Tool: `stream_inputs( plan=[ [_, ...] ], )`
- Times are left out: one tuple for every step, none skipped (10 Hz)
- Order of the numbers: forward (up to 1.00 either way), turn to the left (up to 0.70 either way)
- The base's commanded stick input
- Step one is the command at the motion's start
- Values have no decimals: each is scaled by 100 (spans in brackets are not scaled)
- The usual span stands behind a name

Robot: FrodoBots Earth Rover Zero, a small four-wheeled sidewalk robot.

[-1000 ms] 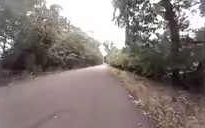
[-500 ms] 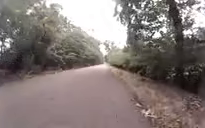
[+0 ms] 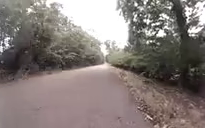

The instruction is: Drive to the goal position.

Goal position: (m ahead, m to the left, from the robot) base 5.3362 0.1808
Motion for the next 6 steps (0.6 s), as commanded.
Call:
stream_inputs(
  plan=[
    [70,0],
    [70,0],
    [70,0],
    [70,0],
    [70,0],
    [70,0]
  ],
)
